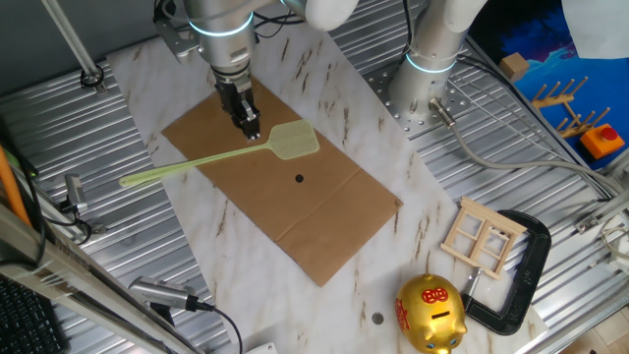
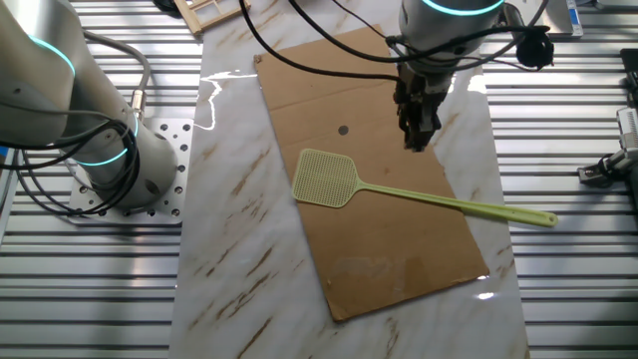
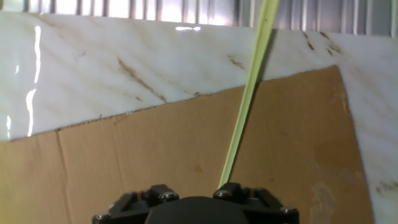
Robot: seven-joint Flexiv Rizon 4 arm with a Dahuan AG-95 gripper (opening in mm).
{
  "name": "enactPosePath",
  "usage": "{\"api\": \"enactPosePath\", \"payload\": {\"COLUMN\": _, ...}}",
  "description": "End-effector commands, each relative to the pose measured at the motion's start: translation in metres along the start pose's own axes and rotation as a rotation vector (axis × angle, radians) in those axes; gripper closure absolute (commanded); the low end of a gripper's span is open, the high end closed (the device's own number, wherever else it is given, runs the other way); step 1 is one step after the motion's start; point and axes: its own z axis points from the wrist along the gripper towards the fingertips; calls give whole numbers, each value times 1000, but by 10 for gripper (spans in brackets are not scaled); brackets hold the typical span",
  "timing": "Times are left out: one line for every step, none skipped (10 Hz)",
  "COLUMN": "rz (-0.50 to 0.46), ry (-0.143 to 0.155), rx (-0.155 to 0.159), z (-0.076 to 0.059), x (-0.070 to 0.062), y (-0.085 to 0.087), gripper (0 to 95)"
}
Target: Swat with a flyswatter
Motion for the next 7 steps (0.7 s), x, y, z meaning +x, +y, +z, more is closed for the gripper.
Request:
{"api": "enactPosePath", "payload": {"rz": -14, "ry": 5, "rx": 0, "z": 0, "x": -1, "y": 0, "gripper": 950}}
{"api": "enactPosePath", "payload": {"rz": -57, "ry": 4, "rx": -1, "z": 0, "x": -1, "y": 0, "gripper": 950}}
{"api": "enactPosePath", "payload": {"rz": -53, "ry": 4, "rx": -1, "z": 0, "x": -1, "y": 0, "gripper": 950}}
{"api": "enactPosePath", "payload": {"rz": -185, "ry": -7, "rx": -15, "z": 0, "x": -1, "y": 0, "gripper": 950}}
{"api": "enactPosePath", "payload": {"rz": -157, "ry": -5, "rx": -9, "z": 0, "x": -1, "y": 0, "gripper": 950}}
{"api": "enactPosePath", "payload": {"rz": -163, "ry": -9, "rx": -17, "z": 0, "x": -1, "y": 0, "gripper": 950}}
{"api": "enactPosePath", "payload": {"rz": -236, "ry": -10, "rx": -17, "z": 0, "x": -1, "y": 0, "gripper": 950}}
